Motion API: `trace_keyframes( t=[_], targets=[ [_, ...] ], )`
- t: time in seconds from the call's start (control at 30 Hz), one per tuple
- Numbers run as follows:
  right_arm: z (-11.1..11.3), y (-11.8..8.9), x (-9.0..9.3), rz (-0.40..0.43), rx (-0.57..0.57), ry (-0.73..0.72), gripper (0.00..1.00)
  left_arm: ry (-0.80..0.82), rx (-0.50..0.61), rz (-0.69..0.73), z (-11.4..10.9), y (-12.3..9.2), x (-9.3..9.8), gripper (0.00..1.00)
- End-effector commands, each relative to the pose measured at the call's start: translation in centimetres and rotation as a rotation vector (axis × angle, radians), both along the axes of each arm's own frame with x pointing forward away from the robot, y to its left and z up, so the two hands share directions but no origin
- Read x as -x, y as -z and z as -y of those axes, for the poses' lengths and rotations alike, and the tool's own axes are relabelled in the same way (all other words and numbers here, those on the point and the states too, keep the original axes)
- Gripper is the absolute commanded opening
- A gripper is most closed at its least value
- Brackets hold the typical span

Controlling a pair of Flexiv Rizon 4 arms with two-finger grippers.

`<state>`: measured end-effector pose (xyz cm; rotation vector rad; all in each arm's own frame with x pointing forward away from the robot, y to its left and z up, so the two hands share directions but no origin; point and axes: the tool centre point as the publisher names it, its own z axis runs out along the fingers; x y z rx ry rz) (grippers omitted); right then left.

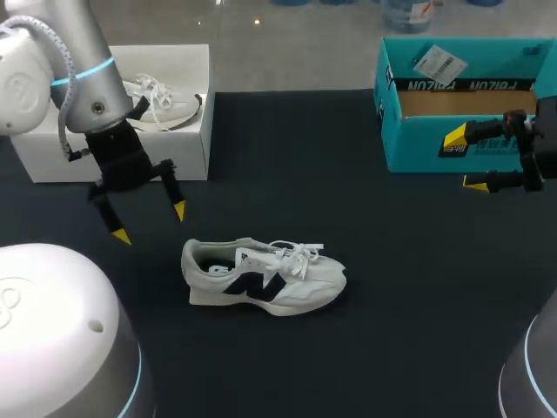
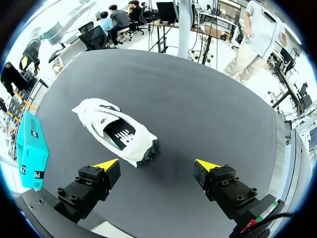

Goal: Take the shoe out of the shoebox, open the shoe tongue, remove and reinsert the insole, then place the shoe into the shoebox

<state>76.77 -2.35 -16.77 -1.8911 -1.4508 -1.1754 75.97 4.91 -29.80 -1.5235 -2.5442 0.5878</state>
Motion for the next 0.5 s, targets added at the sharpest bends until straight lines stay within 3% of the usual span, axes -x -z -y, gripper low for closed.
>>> trace_keyframes(
  t=[0.03, 0.2, 0.33, 0.5],
  targets=[
    [-0.1, 0.0, 0.0, -0.002, 0.004, 0.002, 1.00, -0.117, 0.058, -0.151, -0.6, 0.0, -0.3, 1.00],
    [-0.1, 0.0, 0.0, -0.002, 0.004, 0.002, 1.00, -0.587, 0.292, -0.450, -2.6, 0.3, -2.2, 1.00],
    [-0.1, 0.0, 0.0, -0.002, 0.004, 0.002, 1.00, -0.863, 0.497, -0.539, -4.0, 1.2, -2.7, 1.00],
    [-0.1, 0.0, 0.0, -0.002, 0.004, 0.002, 1.00, -0.924, 0.627, -0.543, -4.7, 1.4, -1.0, 1.00]
  ],
)
